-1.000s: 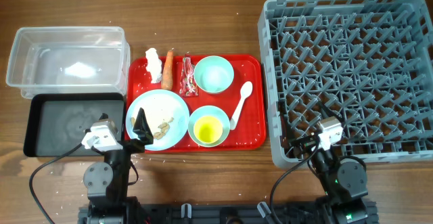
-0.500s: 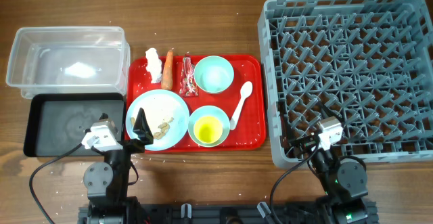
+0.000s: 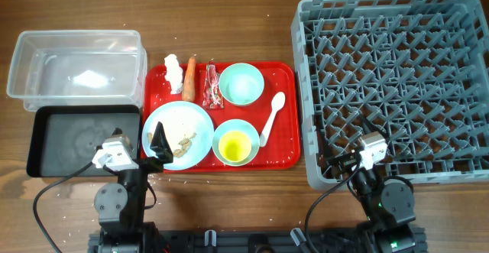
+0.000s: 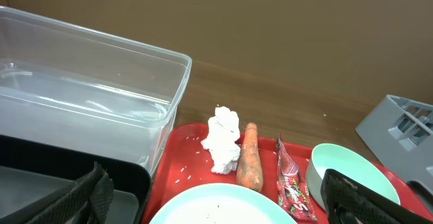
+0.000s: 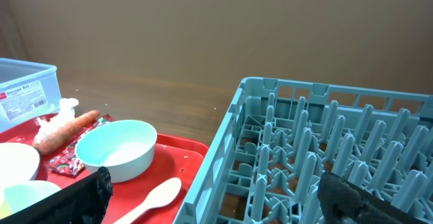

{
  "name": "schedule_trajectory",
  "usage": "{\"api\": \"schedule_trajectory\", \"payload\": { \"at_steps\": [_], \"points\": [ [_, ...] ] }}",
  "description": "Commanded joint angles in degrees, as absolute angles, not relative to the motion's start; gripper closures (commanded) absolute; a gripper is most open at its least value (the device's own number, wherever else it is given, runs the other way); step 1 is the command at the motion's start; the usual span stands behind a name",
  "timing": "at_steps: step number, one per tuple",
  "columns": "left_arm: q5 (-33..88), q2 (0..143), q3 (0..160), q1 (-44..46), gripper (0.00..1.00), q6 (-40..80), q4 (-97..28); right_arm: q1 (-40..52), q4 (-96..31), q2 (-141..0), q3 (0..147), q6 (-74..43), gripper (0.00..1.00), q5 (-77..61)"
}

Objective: Sort waste into correct bins and load items into the dishwasher rack

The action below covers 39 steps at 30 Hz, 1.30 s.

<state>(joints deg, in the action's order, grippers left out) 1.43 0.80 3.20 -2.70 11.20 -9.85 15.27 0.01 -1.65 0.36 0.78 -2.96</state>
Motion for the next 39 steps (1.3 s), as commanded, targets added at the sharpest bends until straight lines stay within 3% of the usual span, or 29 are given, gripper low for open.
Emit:
{"api": "schedule_trajectory", "payload": {
  "at_steps": [1, 6, 10, 16, 20, 26, 31, 34, 37, 39],
  "points": [
    [2.68, 0.38, 2.81, -2.79, 0.00, 10.79, -9.65, 15.14, 0.12, -1.34, 0.32, 1.32, 0.00, -3.49],
    [12.45, 0.38, 3.03, -2.79, 0.00, 10.94, -5.56, 15.14, 4.97, -1.34, 0.32, 0.73, 0.00, -6.33],
    [12.51, 0.38, 5.39, -2.79, 0.00, 12.88, -0.99, 15.14, 12.45, -1.34, 2.94, -2.70, 0.00, -10.39],
    [8.32, 8.27, 16.60, -2.79, 0.00, 17.19, -1.69, 15.14, -7.20, -8.34, 18.83, -5.39, 0.00, -10.44],
    [9.96, 23.49, 32.56, -2.79, 0.00, 17.17, -12.88, 15.14, -21.47, -22.37, 33.06, -6.33, 0.00, -10.66],
    [17.02, 54.39, 68.58, -2.57, 0.00, 17.15, -46.87, 15.14, -43.94, -51.75, 62.17, 0.23, 0.01, -15.18],
    [32.29, 64.14, 77.32, -2.35, 0.00, 17.39, -52.80, 15.11, -53.04, -64.73, 76.53, -0.21, 0.00, -22.46],
    [31.51, 67.48, 77.32, 0.10, 0.01, 17.43, -57.43, 14.96, -52.49, -66.92, 77.47, -1.08, 0.00, -21.74],
    [19.99, 71.35, 76.71, 8.54, 0.14, 20.86, -67.09, 12.47, -52.60, -66.98, 77.47, -17.50, 0.00, -8.71],
    [11.70, 73.84, 75.11, 15.75, 0.25, 23.68, -69.95, 10.41, -52.64, -67.29, 77.47, -18.59, 0.00, -7.46]
  ]
}}
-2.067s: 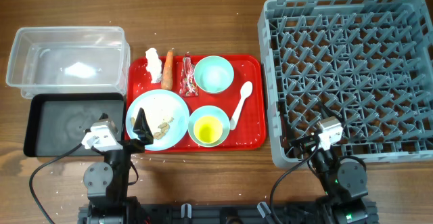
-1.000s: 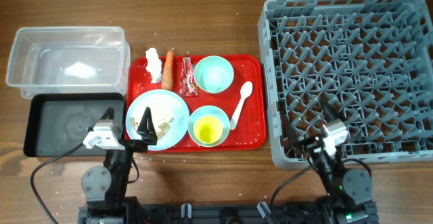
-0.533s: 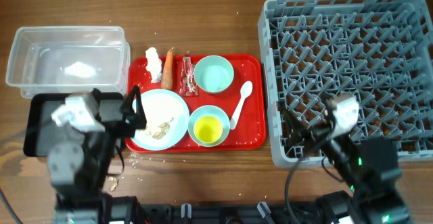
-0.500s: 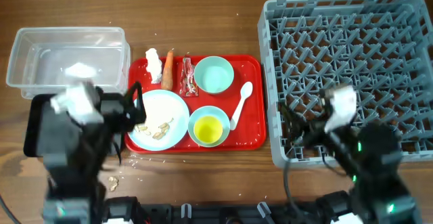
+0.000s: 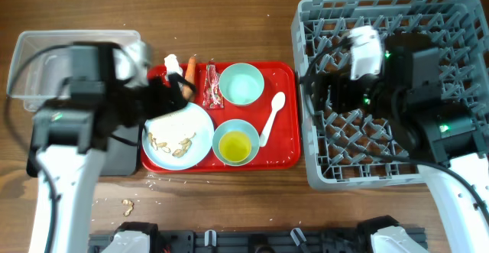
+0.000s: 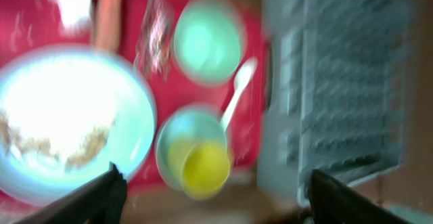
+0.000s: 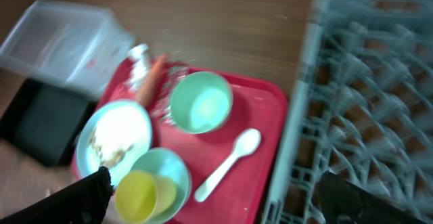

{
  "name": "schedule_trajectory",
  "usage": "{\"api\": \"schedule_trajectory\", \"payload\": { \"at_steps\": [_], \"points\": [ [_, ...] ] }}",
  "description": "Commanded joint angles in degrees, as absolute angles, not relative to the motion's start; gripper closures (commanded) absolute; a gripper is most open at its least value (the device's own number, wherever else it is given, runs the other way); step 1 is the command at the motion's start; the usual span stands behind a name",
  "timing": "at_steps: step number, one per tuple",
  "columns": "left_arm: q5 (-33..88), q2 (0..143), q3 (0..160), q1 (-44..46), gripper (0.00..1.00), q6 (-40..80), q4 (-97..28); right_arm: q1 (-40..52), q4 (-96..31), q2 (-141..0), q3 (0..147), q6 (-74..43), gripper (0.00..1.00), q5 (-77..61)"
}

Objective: Sort waste into correct bins and load items into the dishwasher rack
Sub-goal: 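Reach the left gripper to the yellow cup and lift it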

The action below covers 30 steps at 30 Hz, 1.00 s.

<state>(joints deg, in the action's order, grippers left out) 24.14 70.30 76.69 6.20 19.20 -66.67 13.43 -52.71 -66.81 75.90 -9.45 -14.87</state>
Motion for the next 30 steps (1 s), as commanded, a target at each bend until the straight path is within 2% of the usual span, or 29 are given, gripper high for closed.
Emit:
{"api": "schedule_trajectory", "payload": {
  "at_steps": [1, 4, 6, 9, 10, 12, 15, 16, 21, 22, 23, 24, 30],
  "points": [
    [9.98, 74.65, 74.13, 18.55, 0.28, 24.56, -69.78, 9.13, -53.04, -67.68, 77.45, -19.81, 0.00, -7.40],
    [6.31, 78.46, 70.43, 26.96, 0.28, 27.70, -67.66, 6.61, -55.42, -68.62, 77.41, -22.50, 0.01, -7.46],
    [6.35, 80.88, 68.12, 29.39, 0.30, 27.97, -65.95, 5.80, -56.69, -69.36, 77.36, -23.05, 0.00, -8.01],
    [6.55, 84.62, 65.14, 32.38, 0.26, 27.88, -62.30, 5.80, -57.91, -70.57, 77.36, -22.41, 0.00, -8.99],
    [6.50, 85.47, 64.73, 33.12, 0.28, 27.88, -61.60, 5.76, -58.17, -70.89, 77.36, -22.11, 0.00, -8.99],
    [5.17, 88.20, 64.38, 34.61, 0.42, 27.90, -60.80, 5.76, -58.61, -71.46, 77.36, -22.09, 0.00, -9.02],
    [0.93, 91.33, 64.38, 35.05, 0.76, 27.90, -59.70, 5.76, -58.81, -71.94, 77.34, -22.06, 0.00, -8.99],
    [0.71, 92.03, 64.38, 35.05, 0.80, 27.90, -59.53, 5.76, -58.81, -71.94, 77.34, -22.06, 0.00, -8.99],
    [0.51, 95.29, 64.38, 35.05, 0.81, 27.90, -58.85, 5.76, -59.44, -71.94, 77.34, -21.85, 0.00, -8.99],
    [0.47, 95.59, 64.38, 35.05, 0.84, 27.88, -58.39, 5.76, -59.40, -71.94, 77.34, -21.85, 0.00, -8.99],
    [0.49, 95.61, 64.38, 35.05, 0.93, 27.88, -57.71, 5.76, -59.33, -71.94, 77.34, -21.85, 0.00, -8.99],
    [0.54, 95.53, 64.45, 35.05, 0.96, 27.92, -57.28, 5.76, -59.35, -71.94, 77.34, -21.85, 0.00, -8.99],
    [4.84, 87.31, 78.41, 30.26, 0.96, 27.90, -65.25, 5.76, -59.42, -71.94, 77.34, -21.82, 0.00, -8.99]
  ]
}}
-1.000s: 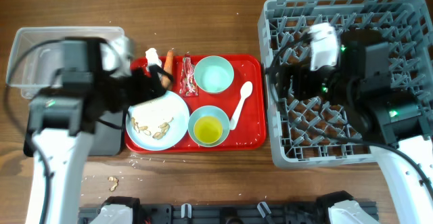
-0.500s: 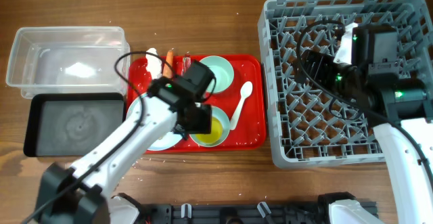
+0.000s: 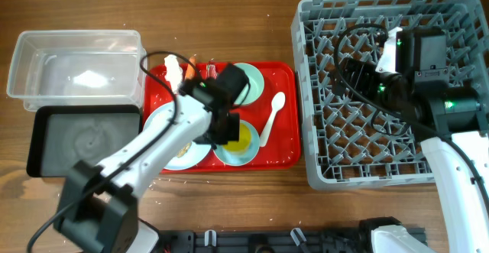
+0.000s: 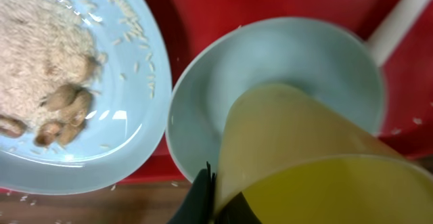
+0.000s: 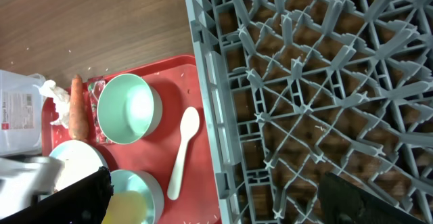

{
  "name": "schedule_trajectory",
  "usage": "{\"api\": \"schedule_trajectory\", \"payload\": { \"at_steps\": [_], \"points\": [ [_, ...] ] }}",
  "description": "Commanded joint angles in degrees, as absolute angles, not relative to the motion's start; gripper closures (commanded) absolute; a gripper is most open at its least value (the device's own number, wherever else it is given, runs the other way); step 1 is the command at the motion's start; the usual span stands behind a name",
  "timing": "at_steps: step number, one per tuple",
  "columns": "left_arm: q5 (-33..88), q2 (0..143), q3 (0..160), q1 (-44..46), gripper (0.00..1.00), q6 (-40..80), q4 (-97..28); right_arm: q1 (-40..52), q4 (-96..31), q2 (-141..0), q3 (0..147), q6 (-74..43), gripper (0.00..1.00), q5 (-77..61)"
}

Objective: Sort waste into correct bins and load items into the dishwasher rack
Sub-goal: 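Reach the left gripper to the yellow cup and lift it, then hand the yellow cup from the left gripper to the right gripper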

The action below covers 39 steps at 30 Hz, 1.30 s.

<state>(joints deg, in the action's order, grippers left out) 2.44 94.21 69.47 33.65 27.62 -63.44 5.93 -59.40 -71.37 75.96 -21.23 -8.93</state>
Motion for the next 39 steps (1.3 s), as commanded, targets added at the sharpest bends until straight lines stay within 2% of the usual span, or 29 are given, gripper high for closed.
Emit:
{"api": "schedule_trajectory", "payload": {
  "at_steps": [1, 3, 5, 8, 13, 19, 23, 26, 29, 33, 36, 37, 38, 39],
  "points": [
    [7.62, 85.86, 80.09, 28.88, 0.96, 27.81, -65.04, 5.76, -59.44, -71.94, 77.34, -21.80, 0.00, -9.02],
    [20.27, 82.70, 81.89, 24.53, 0.96, 25.39, -61.12, 5.76, -59.20, -71.92, 77.34, -20.03, 0.02, -10.98],
    [34.15, 81.23, 81.89, 19.14, 0.96, 25.26, -57.74, 5.76, -58.02, -71.92, 77.34, -14.94, 0.07, -19.03],
    [54.39, 82.21, 81.89, 12.34, 0.96, 24.16, -56.95, 5.76, -53.36, -71.92, 77.34, -5.26, 0.13, -39.79],
    [75.75, 83.37, 81.89, 7.25, 0.96, 23.62, -53.63, 6.96, -40.91, -72.03, 77.34, -4.62, 0.16, -64.42],
    [77.82, 83.37, 81.89, 7.27, 0.96, 24.27, -52.12, 13.28, -32.73, -72.18, 77.34, -6.04, 0.07, -66.72],
    [79.09, 83.37, 81.89, 7.29, 0.96, 24.25, -52.05, 17.41, -29.32, -73.58, 77.34, -6.66, 0.07, -64.23],
    [79.09, 83.37, 81.89, 7.29, 0.96, 24.25, -52.05, 18.59, -25.82, -75.42, 77.34, -11.40, 0.09, -63.83],
    [79.02, 83.37, 81.89, 7.29, 0.96, 24.21, -52.01, 18.59, -23.14, -76.66, 77.34, -12.21, 0.21, -67.70],
    [79.02, 83.37, 81.89, 7.29, 0.96, 24.23, -50.96, 18.74, -20.32, -76.66, 77.34, -12.05, 0.25, -72.73],
    [79.00, 83.37, 81.87, 7.29, 0.96, 24.23, -50.72, 18.81, -20.43, -76.66, 77.34, -12.21, 0.42, -73.23],
    [78.94, 83.37, 81.87, 7.29, 0.94, 24.23, -50.70, 18.81, -20.40, -76.66, 77.34, -12.21, 0.48, -73.38],
    [78.63, 83.37, 81.89, 7.29, 0.82, 24.23, -50.70, 18.81, -20.40, -76.66, 77.34, -12.21, 0.48, -73.38],
    [78.00, 83.37, 81.87, 7.29, 0.52, 24.25, -50.72, 18.81, -20.40, -76.66, 77.34, -12.19, 0.48, -73.38]
  ]
}}
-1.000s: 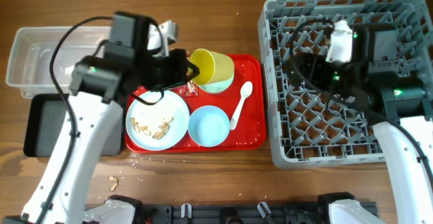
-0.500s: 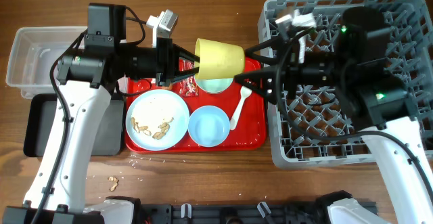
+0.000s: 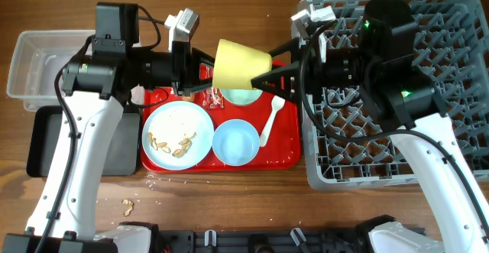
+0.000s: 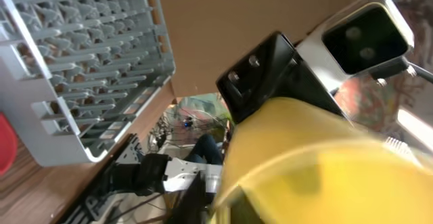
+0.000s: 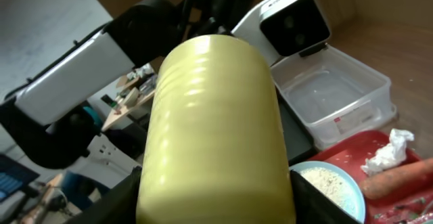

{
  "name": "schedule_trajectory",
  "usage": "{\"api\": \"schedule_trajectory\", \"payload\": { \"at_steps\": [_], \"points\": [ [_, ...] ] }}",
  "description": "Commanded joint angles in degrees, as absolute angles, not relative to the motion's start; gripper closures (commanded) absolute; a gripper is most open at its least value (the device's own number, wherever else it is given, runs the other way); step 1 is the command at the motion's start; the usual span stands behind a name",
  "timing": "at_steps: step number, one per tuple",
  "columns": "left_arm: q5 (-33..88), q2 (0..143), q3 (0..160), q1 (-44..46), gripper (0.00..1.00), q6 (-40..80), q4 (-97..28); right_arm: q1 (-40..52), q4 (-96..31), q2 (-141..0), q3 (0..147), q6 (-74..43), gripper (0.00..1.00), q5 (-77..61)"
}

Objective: Sort waste into correct bins and load items into the dishwasher rack
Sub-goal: 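Hand the yellow cup from the left gripper to the right gripper, then place the yellow cup into the dish rack with the right gripper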

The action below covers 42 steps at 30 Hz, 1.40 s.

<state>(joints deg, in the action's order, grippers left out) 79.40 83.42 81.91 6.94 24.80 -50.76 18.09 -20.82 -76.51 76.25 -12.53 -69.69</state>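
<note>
The yellow cup point(image 3: 241, 63) hangs on its side in the air above the red tray point(image 3: 284, 152). My left gripper point(image 3: 205, 63) comes from the left and is shut on the cup's rim point(image 4: 298, 156). Reaching in from the right, my right gripper point(image 3: 263, 69) has a finger against each side of the cup point(image 5: 215, 129), near its base. The pale blue bowl point(image 3: 237, 142) that held the cup sits on the tray beside the plate point(image 3: 177, 134) of food scraps. The grey dishwasher rack point(image 3: 435, 100) stands at the right.
A white spoon point(image 3: 271, 119) and a green bowl point(image 3: 241, 96) lie on the tray under the cup. Tissue point(image 5: 389, 149) and carrot point(image 5: 399, 180) lie at the tray's back left. The clear bin point(image 3: 34, 62) and black bin point(image 3: 42, 142) stand at the left. A scrap point(image 3: 126, 205) lies on the table.
The cup was in the bowl with my left gripper on its rim. Now it is up in the air on its side, and my right gripper, then open over the rack, grips its other end.
Both arms were folded at the table's front edge, grippers open. Then they were raised over the tray and the rack. Then my left gripper was shut on the cup's rim in the bowl. Now both grippers hold the cup above the tray.
</note>
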Motion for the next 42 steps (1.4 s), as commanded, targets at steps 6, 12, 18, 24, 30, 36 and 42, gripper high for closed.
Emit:
{"api": "schedule_trajectory", "payload": {
  "at_steps": [6, 12, 18, 24, 30, 36, 42],
  "points": [
    [71.81, 83.37, 81.89, 7.20, 0.00, 24.25, -50.76, 17.37, -23.05, -74.81, 77.36, -11.90, 0.54, -66.30],
    [63.92, 83.37, 81.87, 4.27, 0.00, 24.25, -50.76, 11.09, -45.15, -66.43, 77.60, -9.30, 0.54, -26.83],
    [63.94, 83.37, 81.87, 1.41, 0.00, 24.25, -50.76, 7.25, -64.73, -64.58, 77.73, -15.70, 0.54, 2.24],
    [63.94, 83.37, 81.87, 1.43, 0.00, 24.25, -50.81, 7.27, -71.59, -76.07, 77.67, -17.12, 0.53, -2.83],
    [63.94, 83.37, 81.87, 1.43, 0.00, 24.25, -51.46, 7.27, -74.50, -89.45, 77.19, -16.86, 0.36, -6.79],
    [63.94, 83.37, 81.87, 1.43, 0.00, 24.25, -51.44, 7.51, -71.94, -88.16, 78.48, -17.26, 0.09, -7.94],
    [55.92, 81.84, 81.91, 1.41, 0.04, 24.69, -51.68, 14.87, -57.87, -77.30, 78.61, -16.67, 0.15, -16.27]
  ]
}}
